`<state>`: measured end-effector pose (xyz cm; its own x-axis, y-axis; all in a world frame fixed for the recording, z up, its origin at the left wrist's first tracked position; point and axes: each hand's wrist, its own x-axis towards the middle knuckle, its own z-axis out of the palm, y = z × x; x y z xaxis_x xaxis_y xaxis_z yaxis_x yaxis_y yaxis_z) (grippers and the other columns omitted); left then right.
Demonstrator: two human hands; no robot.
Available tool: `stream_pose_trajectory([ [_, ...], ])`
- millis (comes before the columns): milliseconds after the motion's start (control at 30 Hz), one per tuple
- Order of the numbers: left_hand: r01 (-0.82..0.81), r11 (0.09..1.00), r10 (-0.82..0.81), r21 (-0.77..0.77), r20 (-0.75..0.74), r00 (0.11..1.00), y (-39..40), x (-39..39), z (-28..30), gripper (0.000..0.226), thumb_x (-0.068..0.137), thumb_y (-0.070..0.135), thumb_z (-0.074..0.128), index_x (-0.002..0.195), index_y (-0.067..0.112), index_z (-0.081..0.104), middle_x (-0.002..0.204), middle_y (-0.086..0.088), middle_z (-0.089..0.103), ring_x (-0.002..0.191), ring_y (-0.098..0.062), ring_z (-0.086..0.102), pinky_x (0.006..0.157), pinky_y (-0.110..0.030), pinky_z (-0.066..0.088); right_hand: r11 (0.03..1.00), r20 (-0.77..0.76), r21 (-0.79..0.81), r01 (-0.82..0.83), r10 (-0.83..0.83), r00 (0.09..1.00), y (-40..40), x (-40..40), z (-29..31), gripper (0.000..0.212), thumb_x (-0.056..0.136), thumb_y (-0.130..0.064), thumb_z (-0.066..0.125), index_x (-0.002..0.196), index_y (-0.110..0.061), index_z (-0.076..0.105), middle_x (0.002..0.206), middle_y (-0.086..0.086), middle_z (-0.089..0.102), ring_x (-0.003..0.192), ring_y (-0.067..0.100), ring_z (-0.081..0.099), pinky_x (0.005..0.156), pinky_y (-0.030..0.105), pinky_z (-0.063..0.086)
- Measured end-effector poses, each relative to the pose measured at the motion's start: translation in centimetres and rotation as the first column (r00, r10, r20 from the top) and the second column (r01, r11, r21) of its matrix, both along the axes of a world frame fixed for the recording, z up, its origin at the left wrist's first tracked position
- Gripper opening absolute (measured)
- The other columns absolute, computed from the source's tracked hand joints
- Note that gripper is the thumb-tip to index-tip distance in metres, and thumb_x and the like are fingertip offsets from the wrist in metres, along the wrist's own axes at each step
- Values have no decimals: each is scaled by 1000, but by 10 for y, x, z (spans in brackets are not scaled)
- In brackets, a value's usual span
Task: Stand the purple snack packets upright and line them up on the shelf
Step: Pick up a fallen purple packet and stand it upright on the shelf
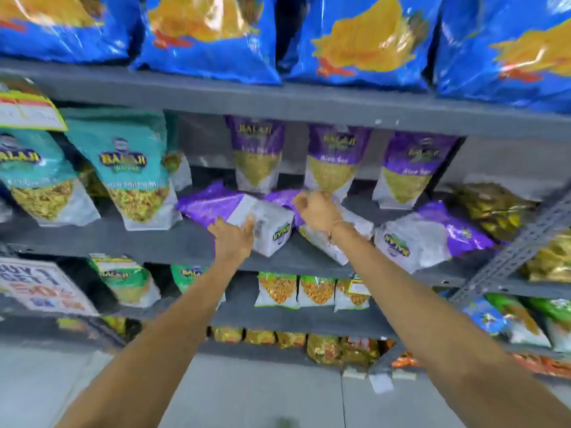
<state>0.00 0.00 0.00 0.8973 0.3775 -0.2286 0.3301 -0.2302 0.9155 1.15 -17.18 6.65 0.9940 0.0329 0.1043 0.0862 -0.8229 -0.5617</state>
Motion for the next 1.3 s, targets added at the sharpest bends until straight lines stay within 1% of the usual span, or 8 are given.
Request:
stream_pose_trajectory([
  [167,-106,988,74,-116,-250,965,-16,26,-20,96,81,65,53,139,-6,27,139,-22,41,105,-39,64,72,-41,56,994,-157,-85,-62,48,986,2,54,-30,42,94,-10,39,53,-11,41,77,18,46,77,20,44,68,32,34],
  [333,-205,921,95,-330,-322,942,-19,42,-25,107,66,75,60,142,4,32,133,-13,53,108,-32,64,58,-43,57,990,-205,-103,-101,79,976,9,80,-48,41,96,-21,38,60,-4,47,74,23,49,73,23,48,66,32,36],
  [567,-213,895,55,-393,-375,925,-23,53,-22,113,56,66,77,140,7,30,133,-13,52,113,-33,60,79,-55,57,982,-208,-188,-25,-15,978,21,90,-62,60,99,-42,28,119,8,54,129,31,53,120,41,51,99,45,42],
  [767,-180,919,101,-352,-232,967,-15,33,-25,96,59,56,81,134,8,43,130,-12,58,116,-30,58,94,-49,52,990,-174,-144,4,-30,984,21,86,-66,56,98,-39,33,84,7,63,105,32,64,105,40,59,86,39,46],
  [867,-174,910,121,-376,-159,980,-9,14,-22,88,58,50,85,125,10,44,121,-8,62,108,-25,63,91,-48,53,993,-196,-117,-18,-5,981,19,83,-65,57,98,-43,34,57,-6,45,90,33,63,94,39,60,78,39,43],
  [1033,24,912,-9,-410,39,999,15,-1,-14,65,56,42,88,110,17,63,103,2,75,92,-14,72,85,-47,57,990,-195,139,40,-12,981,20,78,-68,56,92,-54,43,52,-15,34,56,4,44,57,17,43,55,32,31],
  [1167,149,929,-121,-338,102,987,44,11,-6,89,45,47,92,119,15,55,108,2,72,97,-15,71,83,-42,58,753,-296,655,63,178,938,29,74,-73,26,94,-41,48,74,-25,51,78,-1,57,75,12,52,79,34,42],
  [1300,314,938,-295,-144,139,945,78,34,-2,93,45,44,92,121,23,43,116,9,65,106,-8,64,89,-33,53,579,-264,815,15,349,899,33,75,-76,18,95,-19,52,111,-24,45,92,-6,71,90,5,66,80,24,57],
])
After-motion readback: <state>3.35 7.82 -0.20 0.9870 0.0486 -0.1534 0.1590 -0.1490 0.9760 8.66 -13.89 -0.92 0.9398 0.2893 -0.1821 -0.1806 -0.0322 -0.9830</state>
